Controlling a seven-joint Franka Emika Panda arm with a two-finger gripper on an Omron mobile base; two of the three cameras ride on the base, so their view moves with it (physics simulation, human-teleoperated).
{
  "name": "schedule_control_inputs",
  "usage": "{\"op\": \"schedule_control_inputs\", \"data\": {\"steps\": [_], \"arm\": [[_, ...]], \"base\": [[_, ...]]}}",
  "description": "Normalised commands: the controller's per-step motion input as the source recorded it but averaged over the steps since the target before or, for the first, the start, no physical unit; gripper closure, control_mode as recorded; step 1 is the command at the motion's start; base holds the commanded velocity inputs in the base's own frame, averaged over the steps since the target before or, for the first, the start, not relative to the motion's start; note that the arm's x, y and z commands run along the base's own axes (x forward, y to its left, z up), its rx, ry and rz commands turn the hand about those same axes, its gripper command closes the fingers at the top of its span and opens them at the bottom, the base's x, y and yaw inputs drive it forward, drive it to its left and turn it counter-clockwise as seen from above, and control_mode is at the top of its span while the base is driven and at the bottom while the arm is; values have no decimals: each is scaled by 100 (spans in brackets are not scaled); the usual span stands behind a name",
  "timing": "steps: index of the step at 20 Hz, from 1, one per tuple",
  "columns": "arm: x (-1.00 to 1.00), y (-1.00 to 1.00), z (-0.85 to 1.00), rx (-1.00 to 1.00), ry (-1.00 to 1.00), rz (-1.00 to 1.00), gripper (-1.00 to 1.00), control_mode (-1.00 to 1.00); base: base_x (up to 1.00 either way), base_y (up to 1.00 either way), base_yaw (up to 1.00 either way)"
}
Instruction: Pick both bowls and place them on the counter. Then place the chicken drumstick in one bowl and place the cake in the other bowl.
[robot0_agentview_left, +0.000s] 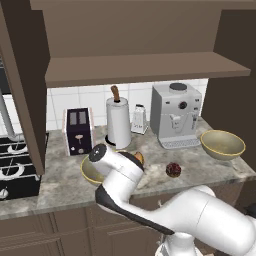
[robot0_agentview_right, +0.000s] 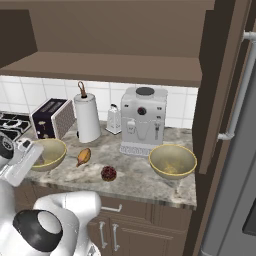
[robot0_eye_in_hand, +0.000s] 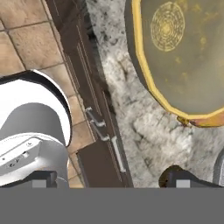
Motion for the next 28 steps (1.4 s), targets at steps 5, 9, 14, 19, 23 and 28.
{"op": "schedule_control_inputs", "data": {"steps": [5,9,14,19,23,28], "arm": [[-15,-60,16,3,6,-36,-100,-100],[-12,-56,0,2,-2,-32,-100,-100],[-8,-46,-6,3,-12,-24,-100,-100],[-8,-47,-3,9,-11,-21,-100,-100],[-7,-44,0,10,-13,-17,-100,-100],[0,-41,0,15,-9,-13,-100,-100]], "base": [[0,0,0],[0,0,0],[0,0,0],[0,0,0],[0,0,0],[0,0,0]]}}
